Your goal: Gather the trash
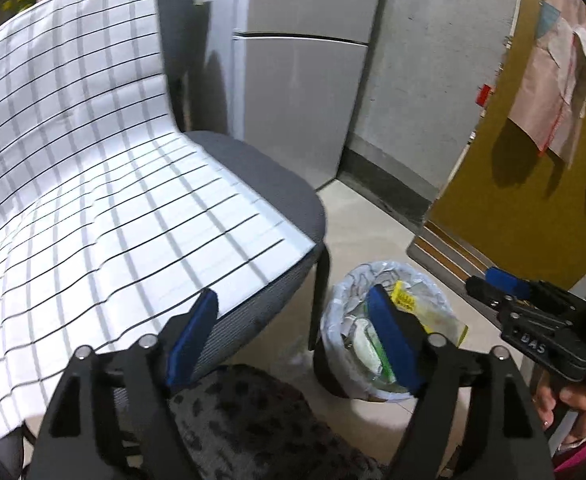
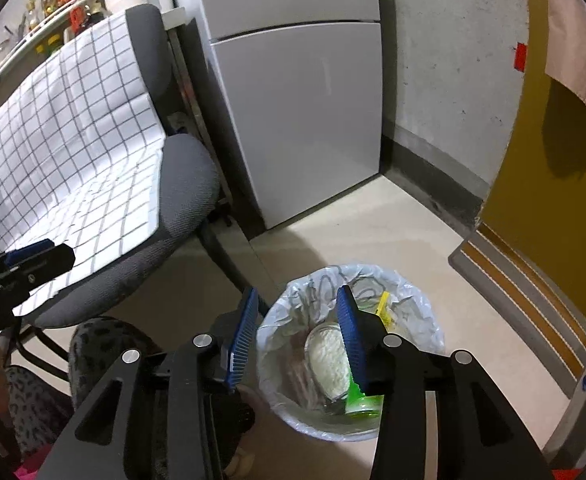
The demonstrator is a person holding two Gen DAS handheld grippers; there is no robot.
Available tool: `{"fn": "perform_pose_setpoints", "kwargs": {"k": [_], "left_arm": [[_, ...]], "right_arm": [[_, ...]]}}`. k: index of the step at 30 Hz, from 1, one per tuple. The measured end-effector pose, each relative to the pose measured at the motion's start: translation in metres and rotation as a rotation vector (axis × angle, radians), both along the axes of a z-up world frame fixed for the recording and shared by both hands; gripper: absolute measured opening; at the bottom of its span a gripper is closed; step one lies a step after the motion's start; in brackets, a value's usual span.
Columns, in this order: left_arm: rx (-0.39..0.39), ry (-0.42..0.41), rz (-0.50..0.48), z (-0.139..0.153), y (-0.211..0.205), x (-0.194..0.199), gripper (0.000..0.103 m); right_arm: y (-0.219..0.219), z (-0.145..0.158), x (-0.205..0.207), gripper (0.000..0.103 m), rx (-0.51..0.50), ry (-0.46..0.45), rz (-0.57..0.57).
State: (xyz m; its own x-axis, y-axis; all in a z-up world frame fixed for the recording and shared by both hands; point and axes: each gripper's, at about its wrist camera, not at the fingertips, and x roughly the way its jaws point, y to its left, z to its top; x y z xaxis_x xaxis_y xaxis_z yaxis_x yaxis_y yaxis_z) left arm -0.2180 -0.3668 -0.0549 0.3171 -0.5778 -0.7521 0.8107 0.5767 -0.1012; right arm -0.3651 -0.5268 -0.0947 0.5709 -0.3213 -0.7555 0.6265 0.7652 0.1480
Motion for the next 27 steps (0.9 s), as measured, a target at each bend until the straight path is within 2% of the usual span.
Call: {"fn": "perform_pose_setpoints", "kwargs": {"k": [6, 9, 17, 27], "left_arm": [[-0.005, -0.032, 0.087, 0.020, 0.032, 0.002, 0.094], [0.012, -0.065, 0.141, 0.031, 0.049, -0.001, 0.096], [0.090, -0.092, 0.201, 0.050, 0.078, -0.014, 0.096], [0.052, -0.137, 0.242, 0.083, 0.095, -0.021, 0.096]], "right_arm": [[0.024, 0.035, 0.003, 0.076, -0.057, -0.034, 0.051], [0.037, 0.053, 0.004, 0.088, -0.087, -0.034, 0.058], [0.071, 0.095, 0.004, 0.091, -0.178, 0.001, 0.088], [0.084, 0.129, -0.003, 0.091, -0.241, -0.011, 0.090]]}}
